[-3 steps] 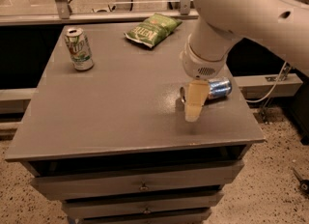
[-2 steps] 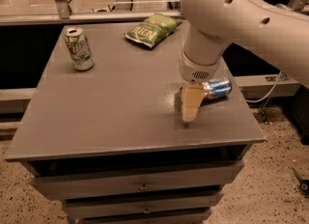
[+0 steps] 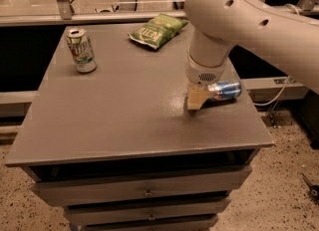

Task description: Pick redbull can

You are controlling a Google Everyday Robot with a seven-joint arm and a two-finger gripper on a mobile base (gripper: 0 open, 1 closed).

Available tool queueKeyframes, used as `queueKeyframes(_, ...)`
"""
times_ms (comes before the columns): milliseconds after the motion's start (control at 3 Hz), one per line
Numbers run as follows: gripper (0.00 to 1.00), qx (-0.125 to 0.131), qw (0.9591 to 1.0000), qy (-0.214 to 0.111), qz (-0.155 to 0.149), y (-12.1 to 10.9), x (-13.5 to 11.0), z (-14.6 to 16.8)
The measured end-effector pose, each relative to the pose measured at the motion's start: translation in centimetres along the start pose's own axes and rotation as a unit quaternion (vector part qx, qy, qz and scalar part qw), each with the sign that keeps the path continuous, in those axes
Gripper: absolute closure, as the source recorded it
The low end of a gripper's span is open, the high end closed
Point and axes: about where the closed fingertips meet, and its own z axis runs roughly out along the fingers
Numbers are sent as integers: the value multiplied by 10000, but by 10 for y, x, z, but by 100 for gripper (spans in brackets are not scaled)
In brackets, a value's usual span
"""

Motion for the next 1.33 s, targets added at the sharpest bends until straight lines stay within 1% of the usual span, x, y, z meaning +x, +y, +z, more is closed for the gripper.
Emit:
queueKeyframes(333,85,65,9998,-171,17,-3,-4,-14)
queueKeyframes(667,100,102,9975,-694,29,-9,-20,-41)
queueKeyframes(1000,100,-17,9879,-1547,82,-21,-36,-71)
queueKeyframes(1333,100,-498,9500,-3058,385,-39,-59,-110)
